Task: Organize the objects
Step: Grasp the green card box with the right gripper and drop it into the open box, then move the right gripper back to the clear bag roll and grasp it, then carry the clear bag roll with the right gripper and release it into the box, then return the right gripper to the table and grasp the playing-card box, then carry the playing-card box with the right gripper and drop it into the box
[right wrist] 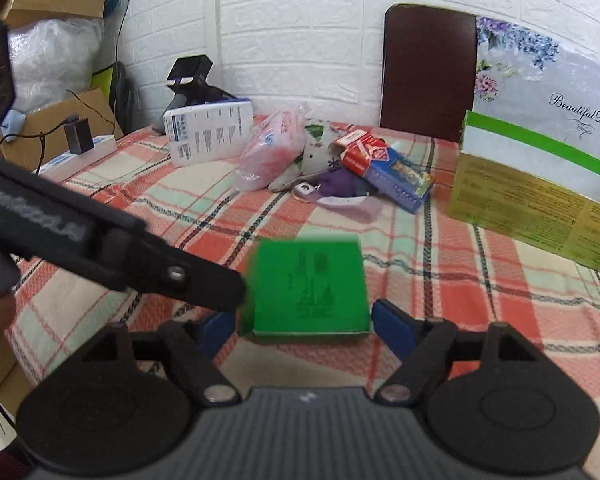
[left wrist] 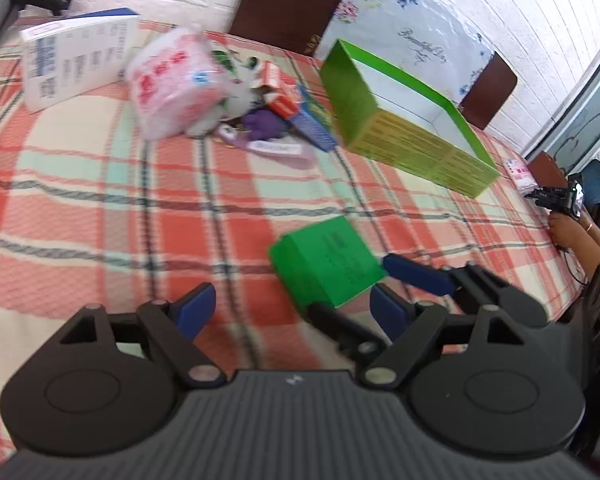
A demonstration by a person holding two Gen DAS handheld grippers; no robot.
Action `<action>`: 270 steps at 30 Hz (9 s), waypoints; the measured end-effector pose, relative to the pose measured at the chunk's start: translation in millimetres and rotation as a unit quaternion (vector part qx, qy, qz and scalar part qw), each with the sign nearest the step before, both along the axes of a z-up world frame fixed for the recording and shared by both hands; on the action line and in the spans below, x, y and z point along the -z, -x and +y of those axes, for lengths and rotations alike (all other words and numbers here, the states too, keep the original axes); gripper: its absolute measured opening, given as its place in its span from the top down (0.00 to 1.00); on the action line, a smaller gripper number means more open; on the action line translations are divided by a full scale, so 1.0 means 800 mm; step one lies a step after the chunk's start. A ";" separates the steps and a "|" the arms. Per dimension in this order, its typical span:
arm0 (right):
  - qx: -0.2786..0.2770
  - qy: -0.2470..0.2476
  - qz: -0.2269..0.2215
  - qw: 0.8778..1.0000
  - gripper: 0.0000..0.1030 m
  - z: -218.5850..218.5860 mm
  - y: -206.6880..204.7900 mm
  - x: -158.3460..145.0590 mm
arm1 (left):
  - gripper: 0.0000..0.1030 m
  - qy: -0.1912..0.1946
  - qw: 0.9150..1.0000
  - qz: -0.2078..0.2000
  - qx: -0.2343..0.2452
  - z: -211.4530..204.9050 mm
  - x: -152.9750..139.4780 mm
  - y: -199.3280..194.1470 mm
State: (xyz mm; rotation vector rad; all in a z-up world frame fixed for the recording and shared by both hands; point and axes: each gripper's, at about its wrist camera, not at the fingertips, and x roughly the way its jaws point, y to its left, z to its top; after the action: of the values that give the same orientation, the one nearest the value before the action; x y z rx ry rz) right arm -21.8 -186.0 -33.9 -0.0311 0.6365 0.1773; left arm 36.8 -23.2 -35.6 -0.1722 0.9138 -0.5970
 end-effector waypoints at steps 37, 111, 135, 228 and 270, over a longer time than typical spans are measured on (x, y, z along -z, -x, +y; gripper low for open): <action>0.268 0.006 -0.140 0.953 0.33 -0.289 -0.079 0.003 | 0.52 -0.024 0.984 -0.084 0.153 -0.396 -0.049 -0.167; -0.051 -0.072 0.017 0.996 0.45 -0.010 0.004 -0.011 | 0.25 0.059 0.994 -0.021 -0.085 0.074 -0.036 -0.059; -0.137 -0.004 -0.023 0.990 0.47 0.052 -0.050 0.020 | 0.41 0.018 0.999 -0.011 -0.042 0.024 -0.020 -0.068; -0.118 0.189 -0.025 0.974 0.82 -0.002 -0.179 -0.039 | 0.12 -0.097 0.969 -0.192 -0.120 0.069 0.034 -0.075; 0.108 0.027 -0.169 0.979 0.41 -0.144 -0.063 -0.052 | 0.63 0.054 0.987 -0.105 0.108 -0.208 -0.105 -0.140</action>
State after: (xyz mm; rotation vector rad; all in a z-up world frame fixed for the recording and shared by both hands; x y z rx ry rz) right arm 28.4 -301.1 7.9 -0.0437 0.3014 -0.0560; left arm 149.2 -189.5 48.5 -0.1062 0.6991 -0.8499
